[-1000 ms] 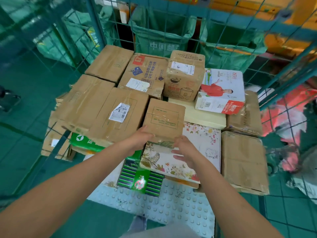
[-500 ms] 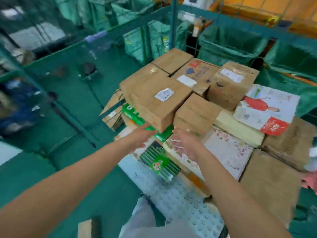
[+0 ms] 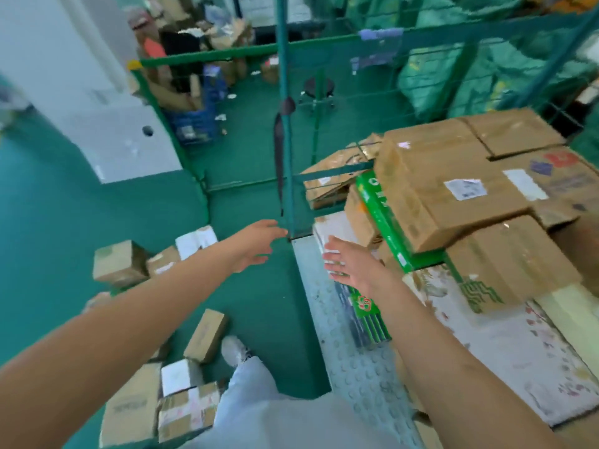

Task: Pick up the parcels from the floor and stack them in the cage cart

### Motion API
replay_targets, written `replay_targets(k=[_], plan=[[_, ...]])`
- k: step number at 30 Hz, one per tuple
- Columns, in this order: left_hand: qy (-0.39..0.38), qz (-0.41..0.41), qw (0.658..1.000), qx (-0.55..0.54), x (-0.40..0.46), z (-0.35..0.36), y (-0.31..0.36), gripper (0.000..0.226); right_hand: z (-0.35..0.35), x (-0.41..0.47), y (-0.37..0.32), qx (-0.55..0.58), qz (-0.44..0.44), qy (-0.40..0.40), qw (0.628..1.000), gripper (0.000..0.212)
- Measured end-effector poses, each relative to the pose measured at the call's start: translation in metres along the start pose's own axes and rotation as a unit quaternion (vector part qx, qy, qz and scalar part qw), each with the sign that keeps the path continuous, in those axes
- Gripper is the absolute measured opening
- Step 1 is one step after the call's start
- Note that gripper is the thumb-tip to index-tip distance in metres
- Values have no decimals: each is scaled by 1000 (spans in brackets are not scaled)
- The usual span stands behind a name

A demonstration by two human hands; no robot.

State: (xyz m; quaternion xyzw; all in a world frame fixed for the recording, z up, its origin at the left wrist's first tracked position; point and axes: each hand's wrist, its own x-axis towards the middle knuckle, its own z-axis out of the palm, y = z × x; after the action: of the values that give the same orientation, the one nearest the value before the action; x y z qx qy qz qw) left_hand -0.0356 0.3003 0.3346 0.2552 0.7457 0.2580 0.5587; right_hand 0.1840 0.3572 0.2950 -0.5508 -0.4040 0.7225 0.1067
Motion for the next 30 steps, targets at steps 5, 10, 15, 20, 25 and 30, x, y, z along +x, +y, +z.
replay_targets(k=[5, 10, 15, 20, 25, 30], plan=[[59, -42, 995, -74, 2, -90, -47, 50, 91, 37, -27, -71, 26, -58, 995, 31], [111, -72, 983, -127, 8, -179, -87, 39, 184, 75, -47, -132, 43, -100, 985, 35], [174, -110, 965, -163, 21, -275, -130, 39, 275, 119, -69, -187, 62, -129, 972, 26], [203, -144, 949, -196, 24, -349, -165, 32, 355, 154, -88, -222, 65, -155, 960, 25], [219, -143, 937, -232, 29, -400, -183, 47, 415, 177, -107, -254, 66, -191, 946, 35], [237, -159, 920, -269, 37, -435, -194, 49, 464, 204, -128, -293, 74, -210, 930, 36]])
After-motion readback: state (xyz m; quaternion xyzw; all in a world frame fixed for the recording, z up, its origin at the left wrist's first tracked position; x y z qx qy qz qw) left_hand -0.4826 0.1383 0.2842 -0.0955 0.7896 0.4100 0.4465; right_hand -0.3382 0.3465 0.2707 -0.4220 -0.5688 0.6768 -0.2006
